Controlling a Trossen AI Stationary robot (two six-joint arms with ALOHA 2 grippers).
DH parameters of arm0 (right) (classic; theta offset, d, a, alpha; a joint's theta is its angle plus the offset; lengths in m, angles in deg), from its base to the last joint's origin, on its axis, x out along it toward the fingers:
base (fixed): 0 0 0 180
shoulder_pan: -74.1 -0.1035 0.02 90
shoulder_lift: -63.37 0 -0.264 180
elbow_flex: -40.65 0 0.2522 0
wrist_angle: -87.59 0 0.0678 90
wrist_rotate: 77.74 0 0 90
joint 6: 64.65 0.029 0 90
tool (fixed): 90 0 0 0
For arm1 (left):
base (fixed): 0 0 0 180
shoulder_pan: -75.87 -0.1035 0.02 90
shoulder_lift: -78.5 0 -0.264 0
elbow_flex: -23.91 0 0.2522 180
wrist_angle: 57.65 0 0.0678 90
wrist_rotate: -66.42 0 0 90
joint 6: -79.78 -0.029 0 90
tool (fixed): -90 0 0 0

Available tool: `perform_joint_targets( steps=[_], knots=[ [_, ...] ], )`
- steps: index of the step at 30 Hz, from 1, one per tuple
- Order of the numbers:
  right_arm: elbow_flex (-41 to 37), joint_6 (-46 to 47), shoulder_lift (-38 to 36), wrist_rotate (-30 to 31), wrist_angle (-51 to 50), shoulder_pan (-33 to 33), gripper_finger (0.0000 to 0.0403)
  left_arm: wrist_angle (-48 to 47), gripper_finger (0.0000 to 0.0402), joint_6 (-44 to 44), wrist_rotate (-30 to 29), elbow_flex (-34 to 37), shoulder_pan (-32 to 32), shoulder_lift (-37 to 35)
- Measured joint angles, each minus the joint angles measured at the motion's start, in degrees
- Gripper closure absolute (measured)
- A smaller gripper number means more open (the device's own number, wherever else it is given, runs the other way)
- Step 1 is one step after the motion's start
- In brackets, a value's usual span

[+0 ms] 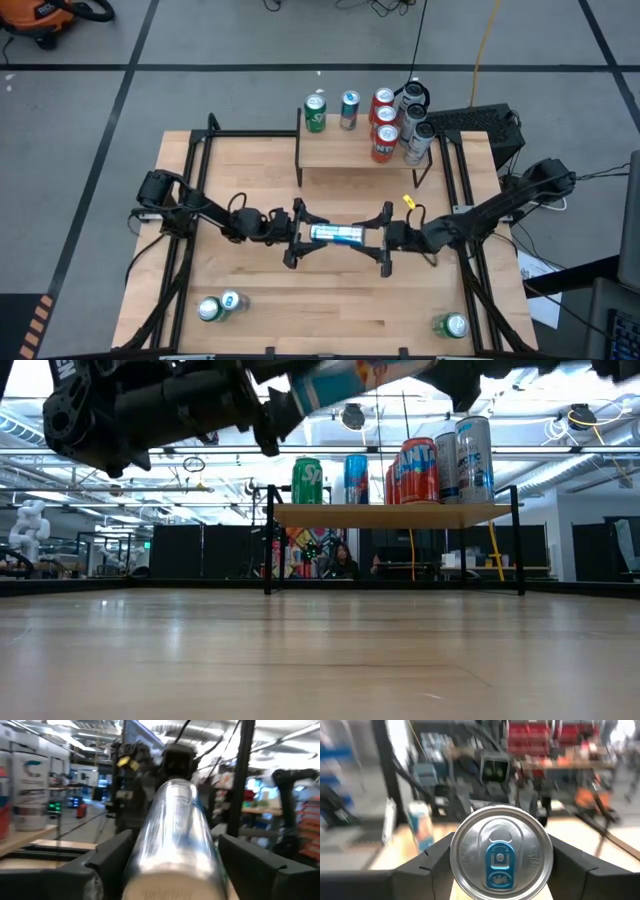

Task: Place canned beverage on shelf
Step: Put the right blue soda can on the shelf aligned with the other blue soda can

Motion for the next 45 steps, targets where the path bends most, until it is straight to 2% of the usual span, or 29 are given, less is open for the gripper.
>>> perform_joint_targets(
  steps=[3,7,13,16,22,28,36,39,45],
  knots=[
    [8.08,2.92,-2.67,1.32,-21.68,0.7,0.0177,-2.28,0.0083,-1.25,-2.14,0.83,-0.46,-1.43],
    [19.68,4.77,-3.61,2.39,-45.64,2.98,0.0178,-11.15,0.0062,-1.17,-4.94,2.21,-1.88,-5.85],
    [38.34,5.36,-3.47,2.23,-71.53,11.39,0.0174,-27.28,0.0057,-0.05,-9.43,2.53,-2.31,-12.38],
    [46.35,5.13,-2.11,-2.31,-81.32,17.83,0.0175,-30.31,0.0057,0.94,-10.75,2.48,-2.38,-14.05],
    [59.7,1.6,2.82,-13.63,-93.39,30.93,0.0175,-32.22,0.0057,2.27,-10.7,2.51,-2.25,-14.2],
    [68.24,-4.71,11.22,-23.59,-100.92,39.46,0.0174,-32.83,0.0056,2.31,-10.7,2.53,-2.27,-14.14],
    [81.63,-12.44,23.26,-25.07,-110.09,46.48,0.0174,-35.09,0.0056,2.32,-10.7,2.51,-2.23,-14.11],
    [86.61,-14.03,26.96,-28.13,-113.33,48.95,0.0173,-36.09,0.0056,2.34,-10.73,2.51,-2.23,-14.11],
    [91.8,-16.85,32.93,-31.09,-117.84,52.75,0.0173,-36.1,0.0056,2.32,-10.74,2.51,-2.23,-14.11]
  ],
)
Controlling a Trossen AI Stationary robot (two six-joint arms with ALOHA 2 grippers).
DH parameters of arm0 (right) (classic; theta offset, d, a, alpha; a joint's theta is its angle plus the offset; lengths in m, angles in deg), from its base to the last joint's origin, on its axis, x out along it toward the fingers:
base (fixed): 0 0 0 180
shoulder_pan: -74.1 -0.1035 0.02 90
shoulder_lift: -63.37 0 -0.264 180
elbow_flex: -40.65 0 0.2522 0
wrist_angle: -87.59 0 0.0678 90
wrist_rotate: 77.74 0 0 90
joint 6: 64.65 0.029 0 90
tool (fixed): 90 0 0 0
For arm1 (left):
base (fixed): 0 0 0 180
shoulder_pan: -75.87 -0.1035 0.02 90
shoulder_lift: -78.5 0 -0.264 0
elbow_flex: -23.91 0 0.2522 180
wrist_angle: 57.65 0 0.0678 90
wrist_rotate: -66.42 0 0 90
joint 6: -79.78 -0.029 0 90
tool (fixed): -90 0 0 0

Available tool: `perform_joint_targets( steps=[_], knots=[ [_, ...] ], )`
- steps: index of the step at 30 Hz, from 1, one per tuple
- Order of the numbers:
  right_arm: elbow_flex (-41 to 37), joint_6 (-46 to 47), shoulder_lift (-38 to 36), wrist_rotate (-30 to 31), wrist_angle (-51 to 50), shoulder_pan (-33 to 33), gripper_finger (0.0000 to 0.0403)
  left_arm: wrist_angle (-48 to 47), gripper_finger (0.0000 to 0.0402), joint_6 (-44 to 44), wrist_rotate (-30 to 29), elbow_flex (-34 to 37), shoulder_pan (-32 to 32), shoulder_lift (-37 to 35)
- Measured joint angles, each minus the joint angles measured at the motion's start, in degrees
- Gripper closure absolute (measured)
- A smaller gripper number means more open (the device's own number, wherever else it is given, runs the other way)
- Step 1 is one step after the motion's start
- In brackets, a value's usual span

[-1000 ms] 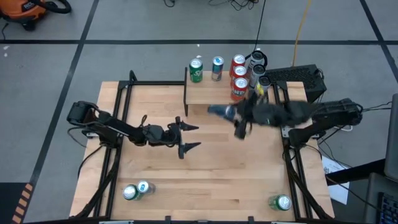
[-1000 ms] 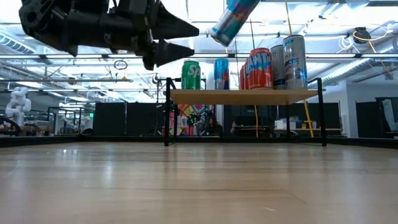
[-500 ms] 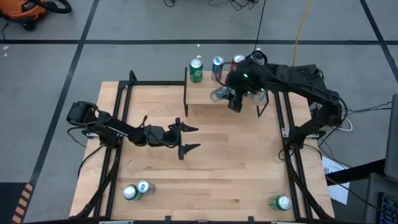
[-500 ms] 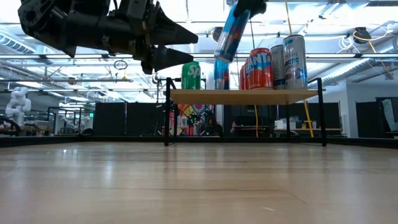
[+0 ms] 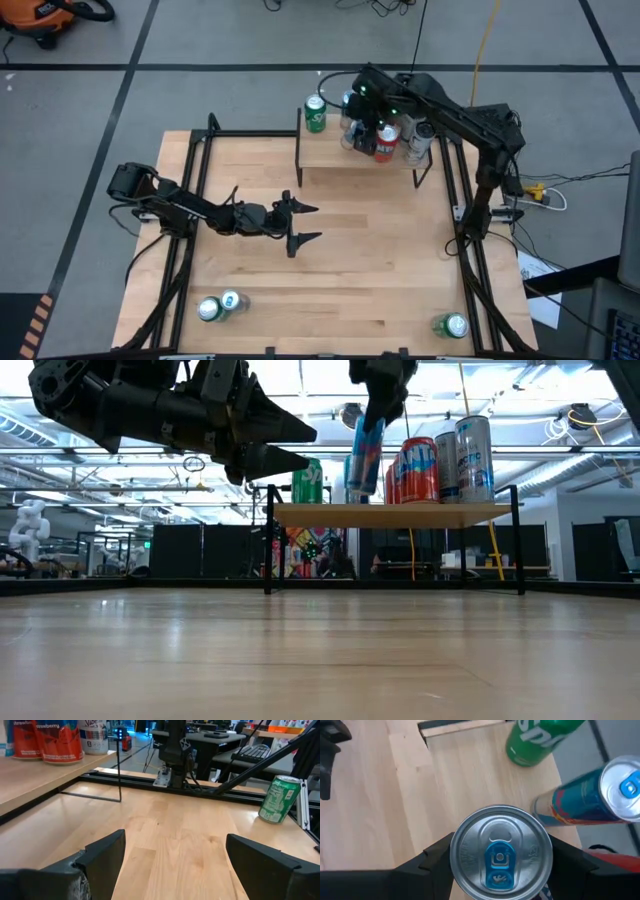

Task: Place canned beverage on shelf
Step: Put the right blue soda can on the shelf aligned with the other blue soda can

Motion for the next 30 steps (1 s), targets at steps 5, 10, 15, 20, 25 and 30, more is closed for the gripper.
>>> perform_joint_targets(
  steps=[5,10,15,20,25,30],
  knots=[
    [0.9,-0.39,2.89,-1.06,-0.95,2.27,0.0173,-0.61,0.0056,0.01,-0.02,0.0,0.0,0.0],
    [0.92,-0.7,4.69,-1.19,-0.84,3.28,0.0173,-1.49,0.0056,0.01,-0.1,0.0,0.0,0.0],
    [1.03,-1.48,5.24,-1.41,-0.54,3.66,0.017,-1.5,0.0056,0.0,-0.16,0.0,0.0,0.0],
    [0.98,-1.99,5.23,-1.34,-0.49,3.63,0.0151,-1.8,0.0056,0.02,-0.16,0.0,0.0,0.0],
    [0.77,-2.08,5.45,-0.76,-0.97,3.64,0.0123,-1.84,0.0056,0.12,-0.16,0.0,0.0,0.0],
    [0.71,-2.06,5.37,-0.75,-0.45,3.63,0.0108,-1.86,0.0056,0.13,-0.16,0.0,0.0,0.0]
  ],
)
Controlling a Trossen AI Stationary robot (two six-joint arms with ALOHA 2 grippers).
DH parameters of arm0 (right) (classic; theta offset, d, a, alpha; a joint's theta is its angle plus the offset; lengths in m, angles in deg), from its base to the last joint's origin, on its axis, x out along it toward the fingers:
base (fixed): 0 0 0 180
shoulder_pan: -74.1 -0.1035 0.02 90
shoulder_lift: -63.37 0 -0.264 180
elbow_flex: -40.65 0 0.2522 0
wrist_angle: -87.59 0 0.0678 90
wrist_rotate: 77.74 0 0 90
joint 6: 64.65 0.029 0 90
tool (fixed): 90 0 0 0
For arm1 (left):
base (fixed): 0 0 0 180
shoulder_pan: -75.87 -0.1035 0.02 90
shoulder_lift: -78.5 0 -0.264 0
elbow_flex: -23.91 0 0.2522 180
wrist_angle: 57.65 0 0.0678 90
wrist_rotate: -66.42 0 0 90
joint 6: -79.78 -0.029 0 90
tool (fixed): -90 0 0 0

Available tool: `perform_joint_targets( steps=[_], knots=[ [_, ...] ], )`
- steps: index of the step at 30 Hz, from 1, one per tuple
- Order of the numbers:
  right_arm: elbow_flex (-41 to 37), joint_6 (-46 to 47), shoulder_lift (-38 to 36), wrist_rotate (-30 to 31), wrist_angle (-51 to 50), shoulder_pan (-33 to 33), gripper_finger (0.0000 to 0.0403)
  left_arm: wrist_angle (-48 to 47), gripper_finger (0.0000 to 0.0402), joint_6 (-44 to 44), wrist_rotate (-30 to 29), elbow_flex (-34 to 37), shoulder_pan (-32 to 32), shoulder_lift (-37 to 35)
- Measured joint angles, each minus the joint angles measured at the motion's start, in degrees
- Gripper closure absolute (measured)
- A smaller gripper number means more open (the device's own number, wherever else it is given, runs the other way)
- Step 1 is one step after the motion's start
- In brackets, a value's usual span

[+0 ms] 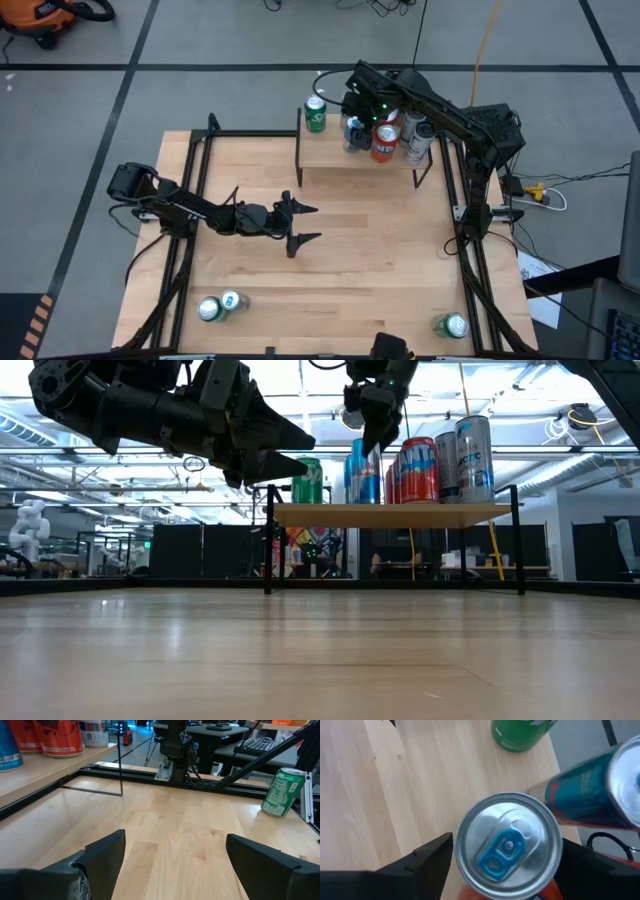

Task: Place canned beverage on shelf
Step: Put the right blue soda can on the shelf aligned with the other blue soda can

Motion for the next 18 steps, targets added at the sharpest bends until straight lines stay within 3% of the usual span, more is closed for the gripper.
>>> perform_joint_targets(
  steps=[8,18],
  knots=[
    [1.66,1.77,-1.33,4.23,-0.46,-0.04,0.012,-0.63,0.0056,0.0,0.0,0.0,0.0,0.02],
    [2.25,4.39,-7.2,4.15,2.89,-0.92,0.0122,-0.38,0.0056,0.02,0.0,0.0,0.0,0.02]
  ],
)
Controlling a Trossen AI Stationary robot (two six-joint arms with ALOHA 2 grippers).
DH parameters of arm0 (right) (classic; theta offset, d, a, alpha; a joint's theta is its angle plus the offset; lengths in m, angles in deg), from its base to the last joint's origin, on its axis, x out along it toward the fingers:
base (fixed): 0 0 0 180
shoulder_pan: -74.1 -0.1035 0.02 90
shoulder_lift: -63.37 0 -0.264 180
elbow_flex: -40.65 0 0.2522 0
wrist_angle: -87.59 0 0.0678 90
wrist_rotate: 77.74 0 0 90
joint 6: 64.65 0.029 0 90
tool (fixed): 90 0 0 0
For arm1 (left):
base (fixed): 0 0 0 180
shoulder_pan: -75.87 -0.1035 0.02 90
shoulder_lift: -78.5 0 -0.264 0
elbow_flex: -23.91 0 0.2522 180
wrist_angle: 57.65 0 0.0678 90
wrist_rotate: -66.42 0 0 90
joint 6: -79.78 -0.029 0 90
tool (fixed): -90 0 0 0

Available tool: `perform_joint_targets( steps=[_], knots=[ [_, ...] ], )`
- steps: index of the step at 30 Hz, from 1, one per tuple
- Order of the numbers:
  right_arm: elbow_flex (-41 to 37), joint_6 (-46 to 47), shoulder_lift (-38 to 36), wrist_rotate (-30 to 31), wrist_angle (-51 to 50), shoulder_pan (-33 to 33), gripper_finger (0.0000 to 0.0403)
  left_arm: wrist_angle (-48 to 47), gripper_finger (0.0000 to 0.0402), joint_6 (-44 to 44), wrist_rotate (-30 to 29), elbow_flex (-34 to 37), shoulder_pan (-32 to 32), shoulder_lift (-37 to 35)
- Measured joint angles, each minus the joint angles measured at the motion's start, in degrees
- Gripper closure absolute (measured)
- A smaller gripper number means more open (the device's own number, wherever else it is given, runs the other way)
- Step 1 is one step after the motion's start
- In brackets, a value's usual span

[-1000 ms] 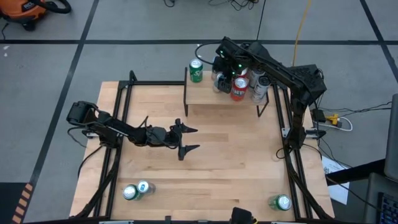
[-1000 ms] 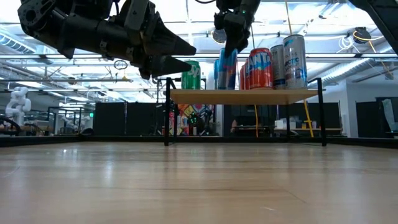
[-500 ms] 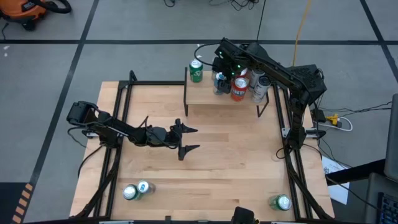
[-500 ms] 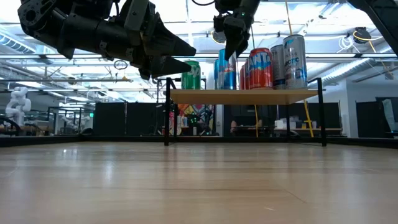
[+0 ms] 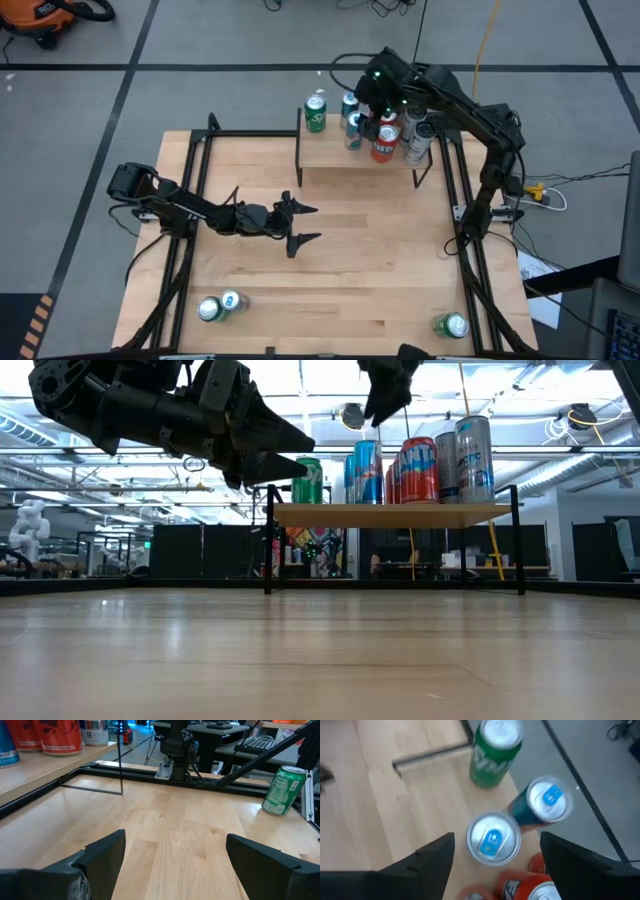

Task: Place canned beverage on shelf
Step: Put the right blue soda can on the shelf aligned with the other blue soda can

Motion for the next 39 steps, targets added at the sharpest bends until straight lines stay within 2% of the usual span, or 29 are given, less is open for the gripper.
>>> perform_joint_targets(
  steps=[4,7,16,19,32,39],
  knots=[
    [0.03,4.08,-0.6,0.02,1.35,0.02,0.013,0.06,0.0056,0.49,0.0,0.0,0.0,0.0],
    [0.0,5.59,0.4,0.15,0.66,0.0,0.0162,0.03,0.0056,1.38,0.0,0.0,0.0,0.0],
    [-0.02,7.19,2.54,0.13,-0.24,-0.04,0.0344,-0.53,0.0056,1.4,0.0,0.0,0.26,0.0],
    [-0.02,6.29,2.68,0.04,-1.13,-0.04,0.0391,-0.56,0.0056,1.4,0.0,0.0,0.26,0.0],
    [-0.04,6.84,2.65,-0.04,-3.74,-0.04,0.0401,-0.53,0.0056,1.4,0.0,0.0,0.26,0.0],
    [-4.07,7.46,2.52,-0.04,0.74,-0.04,0.0402,-0.51,0.0056,1.38,-1.14,0.0,0.26,0.0]
  ],
)
